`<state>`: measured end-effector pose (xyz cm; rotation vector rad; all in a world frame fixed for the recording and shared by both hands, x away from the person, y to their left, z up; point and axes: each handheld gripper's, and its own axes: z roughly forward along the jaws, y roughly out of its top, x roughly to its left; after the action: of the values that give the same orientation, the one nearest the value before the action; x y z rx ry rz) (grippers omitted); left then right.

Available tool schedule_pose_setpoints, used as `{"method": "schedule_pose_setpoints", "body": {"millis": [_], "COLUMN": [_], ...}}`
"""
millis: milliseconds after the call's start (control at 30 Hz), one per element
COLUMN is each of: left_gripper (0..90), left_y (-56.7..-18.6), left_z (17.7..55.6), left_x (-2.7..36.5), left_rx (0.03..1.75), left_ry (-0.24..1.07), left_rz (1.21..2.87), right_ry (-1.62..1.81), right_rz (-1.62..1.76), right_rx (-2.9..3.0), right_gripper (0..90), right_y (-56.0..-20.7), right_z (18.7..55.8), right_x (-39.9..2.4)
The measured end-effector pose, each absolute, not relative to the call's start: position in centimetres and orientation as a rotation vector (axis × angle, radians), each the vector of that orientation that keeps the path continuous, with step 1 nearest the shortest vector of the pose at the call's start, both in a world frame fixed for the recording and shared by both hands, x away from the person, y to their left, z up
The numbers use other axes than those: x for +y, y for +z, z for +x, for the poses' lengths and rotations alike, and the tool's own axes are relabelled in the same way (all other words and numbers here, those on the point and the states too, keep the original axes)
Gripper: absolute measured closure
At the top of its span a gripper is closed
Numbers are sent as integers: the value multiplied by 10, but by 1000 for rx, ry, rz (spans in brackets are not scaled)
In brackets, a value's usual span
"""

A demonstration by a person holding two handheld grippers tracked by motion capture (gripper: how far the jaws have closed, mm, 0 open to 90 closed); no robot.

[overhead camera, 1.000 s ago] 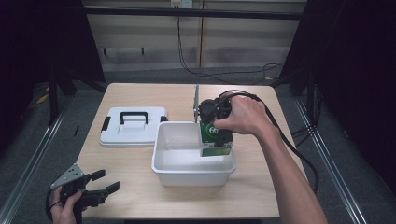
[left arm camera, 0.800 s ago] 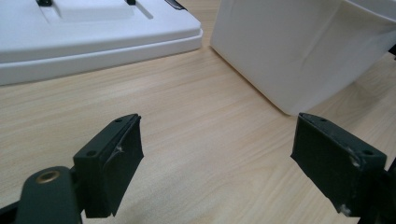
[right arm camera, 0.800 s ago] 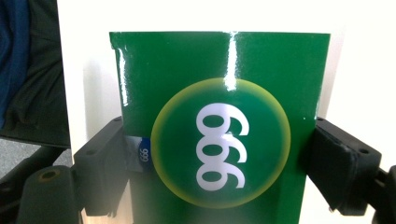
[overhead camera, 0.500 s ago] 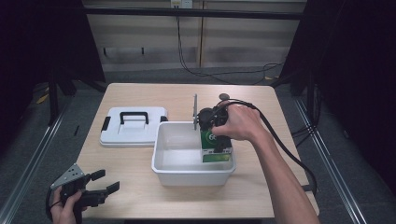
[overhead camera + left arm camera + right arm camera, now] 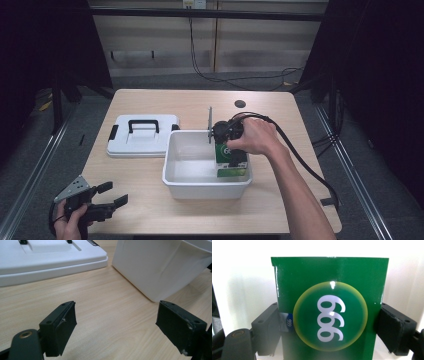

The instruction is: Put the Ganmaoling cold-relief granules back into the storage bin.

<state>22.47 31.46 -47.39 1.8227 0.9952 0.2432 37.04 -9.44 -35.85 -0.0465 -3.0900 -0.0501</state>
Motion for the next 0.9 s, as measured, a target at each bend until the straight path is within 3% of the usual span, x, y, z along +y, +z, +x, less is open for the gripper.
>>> {"method": "schedule_pose_setpoints", "body": {"millis": [900], "left_gripper": [159], "left_y": [-474], "left_z": [225], "left_x": [314], "left_rx": [994], "left_ry": [242], "left_rz": [1826], "right_ry": [-27], "right_rz": [-140], "right_rx": [-3071], "right_gripper": [156], "right_y": [-396], "right_z": [375], "right_x": [-93]}}
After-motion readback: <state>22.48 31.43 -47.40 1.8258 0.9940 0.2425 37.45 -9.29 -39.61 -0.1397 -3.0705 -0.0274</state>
